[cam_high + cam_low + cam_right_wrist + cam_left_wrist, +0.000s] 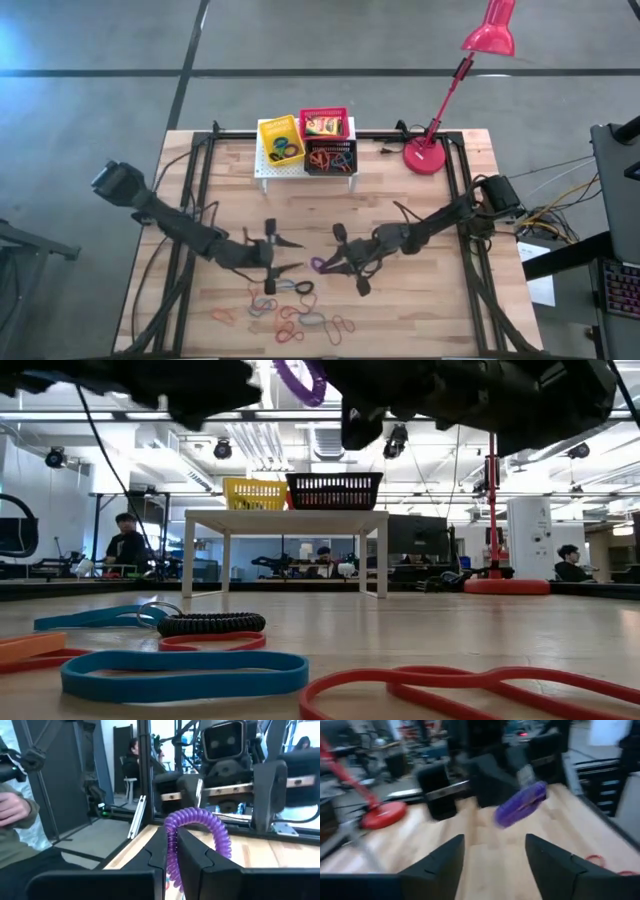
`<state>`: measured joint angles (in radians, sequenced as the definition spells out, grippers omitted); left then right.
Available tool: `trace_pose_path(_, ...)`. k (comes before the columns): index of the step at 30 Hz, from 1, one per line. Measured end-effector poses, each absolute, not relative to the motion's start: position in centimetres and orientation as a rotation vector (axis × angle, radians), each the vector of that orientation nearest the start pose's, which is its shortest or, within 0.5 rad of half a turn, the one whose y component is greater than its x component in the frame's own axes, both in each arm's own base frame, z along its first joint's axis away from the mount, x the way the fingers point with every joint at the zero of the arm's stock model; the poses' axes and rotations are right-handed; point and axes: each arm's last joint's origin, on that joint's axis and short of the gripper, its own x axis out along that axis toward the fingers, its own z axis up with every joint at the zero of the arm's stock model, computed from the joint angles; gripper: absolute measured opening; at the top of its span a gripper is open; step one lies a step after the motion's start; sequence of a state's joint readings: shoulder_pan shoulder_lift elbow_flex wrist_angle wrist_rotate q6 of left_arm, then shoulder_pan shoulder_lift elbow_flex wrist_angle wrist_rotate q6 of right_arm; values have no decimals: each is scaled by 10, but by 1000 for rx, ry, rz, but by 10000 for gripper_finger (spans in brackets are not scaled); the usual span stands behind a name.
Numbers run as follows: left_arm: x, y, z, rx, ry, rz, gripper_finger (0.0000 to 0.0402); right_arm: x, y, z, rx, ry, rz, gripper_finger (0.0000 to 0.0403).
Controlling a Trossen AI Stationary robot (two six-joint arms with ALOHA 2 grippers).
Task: Pick & Place Office Desk Supplies
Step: Put the purple spring keychain into the yellow bin on the shelf
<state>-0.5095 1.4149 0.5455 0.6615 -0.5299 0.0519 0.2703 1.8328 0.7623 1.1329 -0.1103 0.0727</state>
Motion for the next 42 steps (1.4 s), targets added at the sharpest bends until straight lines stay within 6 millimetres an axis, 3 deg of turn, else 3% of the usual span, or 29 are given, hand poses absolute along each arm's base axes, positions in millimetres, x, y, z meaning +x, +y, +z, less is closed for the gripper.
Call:
trace_pose_path(6,270,-126,199,176,200,-18,276,344,99,180,73,-54,386,26)
trace_pose_path(10,278,-131,202,241,200,-31,279,344,99,178,75,-34,387,31)
trace_pose_path(15,280,-134,207,248,182,-106,234,344,100,177,77,-25,389,32)
trace_pose_path(24,279,-134,207,244,197,-132,91,344,99,175,80,-1,385,34)
trace_pose_path(29,278,-134,205,250,218,-134,37,345,97,172,159,56,375,52)
trace_pose_path(33,277,-133,201,236,271,-130,30,343,89,168,198,175,333,96)
trace_pose_path(37,270,-127,196,202,395,-112,48,340,79,167,230,301,282,134)
trace_pose_path(42,251,-112,209,122,503,-33,50,338,74,164,245,353,165,149)
